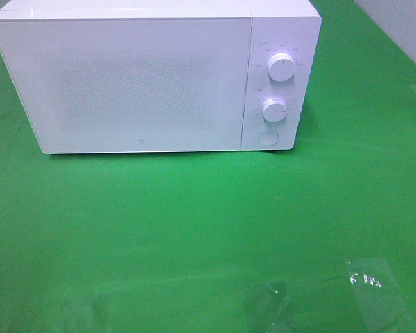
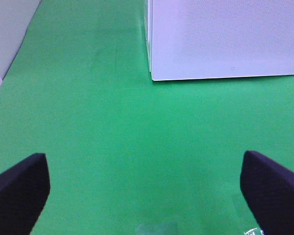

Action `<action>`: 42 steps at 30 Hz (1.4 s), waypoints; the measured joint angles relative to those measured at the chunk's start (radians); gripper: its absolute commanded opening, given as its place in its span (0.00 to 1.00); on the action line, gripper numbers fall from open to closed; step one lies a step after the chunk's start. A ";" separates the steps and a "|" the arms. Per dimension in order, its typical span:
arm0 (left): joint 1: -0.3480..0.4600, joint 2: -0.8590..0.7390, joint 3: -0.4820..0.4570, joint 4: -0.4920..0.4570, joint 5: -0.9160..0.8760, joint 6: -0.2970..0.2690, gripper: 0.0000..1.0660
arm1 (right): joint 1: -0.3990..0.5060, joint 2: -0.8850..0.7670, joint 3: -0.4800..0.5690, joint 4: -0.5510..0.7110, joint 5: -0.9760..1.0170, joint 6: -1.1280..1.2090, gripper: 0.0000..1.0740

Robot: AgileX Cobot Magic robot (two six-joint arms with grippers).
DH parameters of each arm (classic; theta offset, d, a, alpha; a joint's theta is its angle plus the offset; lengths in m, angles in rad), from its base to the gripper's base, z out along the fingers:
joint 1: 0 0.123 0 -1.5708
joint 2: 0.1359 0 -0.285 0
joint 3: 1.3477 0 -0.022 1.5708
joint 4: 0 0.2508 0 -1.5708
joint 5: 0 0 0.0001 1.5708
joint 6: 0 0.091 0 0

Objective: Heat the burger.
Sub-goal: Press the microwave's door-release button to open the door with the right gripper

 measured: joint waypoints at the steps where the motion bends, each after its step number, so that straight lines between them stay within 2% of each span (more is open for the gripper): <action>1: 0.000 0.000 0.000 0.000 0.000 0.000 0.92 | -0.044 -0.054 0.006 0.000 -0.002 -0.002 0.67; 5: 0.000 0.000 0.000 0.000 0.000 0.000 0.92 | -0.109 -0.154 0.049 0.000 -0.007 -0.008 0.67; 6: 0.000 0.000 0.000 0.000 0.000 0.000 0.92 | -0.145 -0.214 0.088 0.000 -0.019 -0.011 0.67; 13: 0.000 0.000 0.000 0.000 0.000 0.000 0.92 | -0.249 -0.434 0.223 0.002 -0.063 -0.017 0.67; 20: 0.000 0.000 0.000 0.000 0.000 0.000 0.92 | -0.261 -0.585 0.327 0.026 -0.113 0.000 0.67; 29: 0.000 0.000 0.000 0.000 0.000 0.000 0.92 | -0.261 -0.768 0.347 0.022 -0.111 0.001 0.67; 42: 0.000 0.000 0.000 0.000 0.000 0.000 0.92 | -0.261 -0.789 0.347 0.018 -0.111 0.001 0.67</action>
